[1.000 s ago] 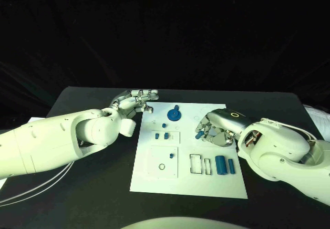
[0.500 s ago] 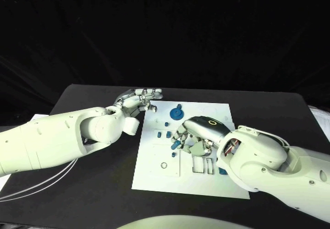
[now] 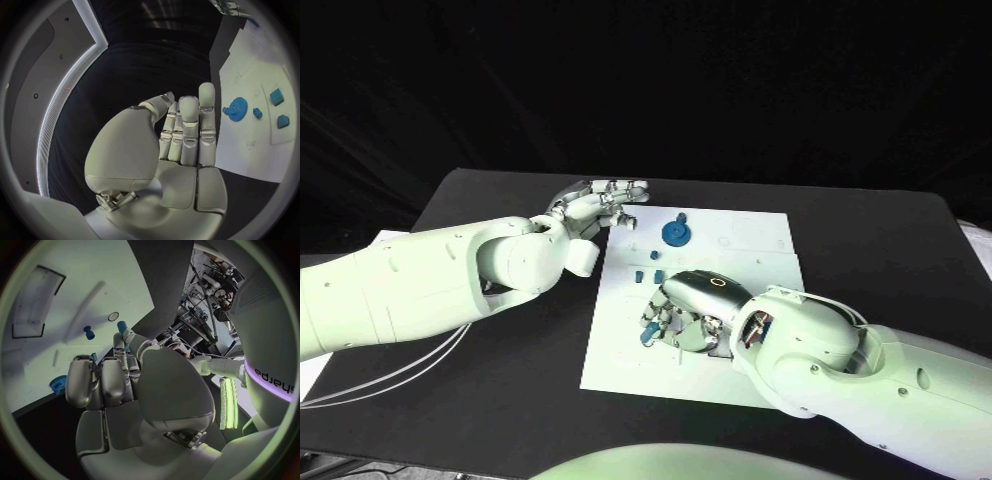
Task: Assemble the parts on the task board
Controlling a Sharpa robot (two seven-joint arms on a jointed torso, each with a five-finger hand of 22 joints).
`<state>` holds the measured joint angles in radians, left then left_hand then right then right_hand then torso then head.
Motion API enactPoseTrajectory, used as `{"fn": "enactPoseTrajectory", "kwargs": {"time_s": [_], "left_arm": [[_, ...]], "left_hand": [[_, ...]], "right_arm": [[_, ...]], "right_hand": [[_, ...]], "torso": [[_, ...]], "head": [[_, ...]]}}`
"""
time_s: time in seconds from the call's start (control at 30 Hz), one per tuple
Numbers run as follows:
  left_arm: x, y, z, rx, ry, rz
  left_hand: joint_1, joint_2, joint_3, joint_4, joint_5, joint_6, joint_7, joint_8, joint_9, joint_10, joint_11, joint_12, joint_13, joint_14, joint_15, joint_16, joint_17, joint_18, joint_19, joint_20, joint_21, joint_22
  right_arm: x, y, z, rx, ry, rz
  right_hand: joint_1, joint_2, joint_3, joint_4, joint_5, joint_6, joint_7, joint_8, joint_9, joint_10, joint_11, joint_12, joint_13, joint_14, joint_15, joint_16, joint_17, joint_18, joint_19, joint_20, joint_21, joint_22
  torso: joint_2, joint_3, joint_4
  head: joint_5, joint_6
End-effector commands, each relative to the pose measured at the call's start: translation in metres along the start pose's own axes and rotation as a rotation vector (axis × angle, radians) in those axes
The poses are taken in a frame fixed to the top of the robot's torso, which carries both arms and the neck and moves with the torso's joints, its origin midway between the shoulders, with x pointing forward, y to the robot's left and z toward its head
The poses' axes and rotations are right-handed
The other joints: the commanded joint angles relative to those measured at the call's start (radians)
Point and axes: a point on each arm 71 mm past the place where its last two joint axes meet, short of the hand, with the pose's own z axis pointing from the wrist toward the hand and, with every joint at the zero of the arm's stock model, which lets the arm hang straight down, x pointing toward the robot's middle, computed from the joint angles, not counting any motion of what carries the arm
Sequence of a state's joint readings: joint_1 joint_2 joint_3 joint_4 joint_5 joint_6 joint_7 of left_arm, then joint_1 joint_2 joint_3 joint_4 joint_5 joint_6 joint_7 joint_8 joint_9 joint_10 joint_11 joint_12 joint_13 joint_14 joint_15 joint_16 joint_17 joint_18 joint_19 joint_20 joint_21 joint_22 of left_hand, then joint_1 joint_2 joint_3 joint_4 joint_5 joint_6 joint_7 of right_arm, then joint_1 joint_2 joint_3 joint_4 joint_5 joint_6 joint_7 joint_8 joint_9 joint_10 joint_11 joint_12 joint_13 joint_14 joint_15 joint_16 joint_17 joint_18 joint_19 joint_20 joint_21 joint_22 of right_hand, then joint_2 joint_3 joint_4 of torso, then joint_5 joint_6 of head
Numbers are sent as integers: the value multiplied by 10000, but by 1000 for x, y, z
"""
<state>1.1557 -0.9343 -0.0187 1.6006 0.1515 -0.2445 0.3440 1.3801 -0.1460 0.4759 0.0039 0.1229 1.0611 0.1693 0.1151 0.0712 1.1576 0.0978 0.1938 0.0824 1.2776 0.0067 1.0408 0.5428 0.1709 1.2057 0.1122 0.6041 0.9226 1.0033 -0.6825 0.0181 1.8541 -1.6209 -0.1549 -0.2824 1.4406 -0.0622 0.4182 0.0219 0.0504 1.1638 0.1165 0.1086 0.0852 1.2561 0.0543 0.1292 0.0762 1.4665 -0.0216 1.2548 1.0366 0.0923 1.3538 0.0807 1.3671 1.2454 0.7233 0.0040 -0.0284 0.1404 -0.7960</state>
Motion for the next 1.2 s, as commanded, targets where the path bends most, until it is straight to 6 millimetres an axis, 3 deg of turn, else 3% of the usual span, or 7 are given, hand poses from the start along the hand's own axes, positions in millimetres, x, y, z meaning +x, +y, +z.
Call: {"fn": "enactPoseTrajectory", "kwargs": {"time_s": [0.03,1.2], "left_arm": [[3,0,0,24,211,-104],[2,0,0,-1,233,-106]], "left_hand": [[1,83,-32,-52,47,-56,24,52,-10,-72,-24,39,5,-73,19,-31,-4,116,-19,-35,-66,-14],[9,100,-47,-72,44,-62,24,60,-11,-88,-23,64,3,-84,19,-36,-32,116,-15,-34,-79,-22]], "right_arm": [[5,0,1,-165,428,-118],[16,-9,11,352,916,-1064]], "right_hand": [[-100,4,-10,41,31,10,54,34,326,-81,16,-49,-7,223,-12,-24,-7,-137,-27,40,-46,-9],[-180,-12,-34,64,40,-5,56,18,339,-71,25,-94,-3,216,0,-36,-34,-133,-43,53,-57,-24]], "torso": [[-5,8,-5],[-7,6,-7]], "head": [[27,-36],[33,-146]]}}
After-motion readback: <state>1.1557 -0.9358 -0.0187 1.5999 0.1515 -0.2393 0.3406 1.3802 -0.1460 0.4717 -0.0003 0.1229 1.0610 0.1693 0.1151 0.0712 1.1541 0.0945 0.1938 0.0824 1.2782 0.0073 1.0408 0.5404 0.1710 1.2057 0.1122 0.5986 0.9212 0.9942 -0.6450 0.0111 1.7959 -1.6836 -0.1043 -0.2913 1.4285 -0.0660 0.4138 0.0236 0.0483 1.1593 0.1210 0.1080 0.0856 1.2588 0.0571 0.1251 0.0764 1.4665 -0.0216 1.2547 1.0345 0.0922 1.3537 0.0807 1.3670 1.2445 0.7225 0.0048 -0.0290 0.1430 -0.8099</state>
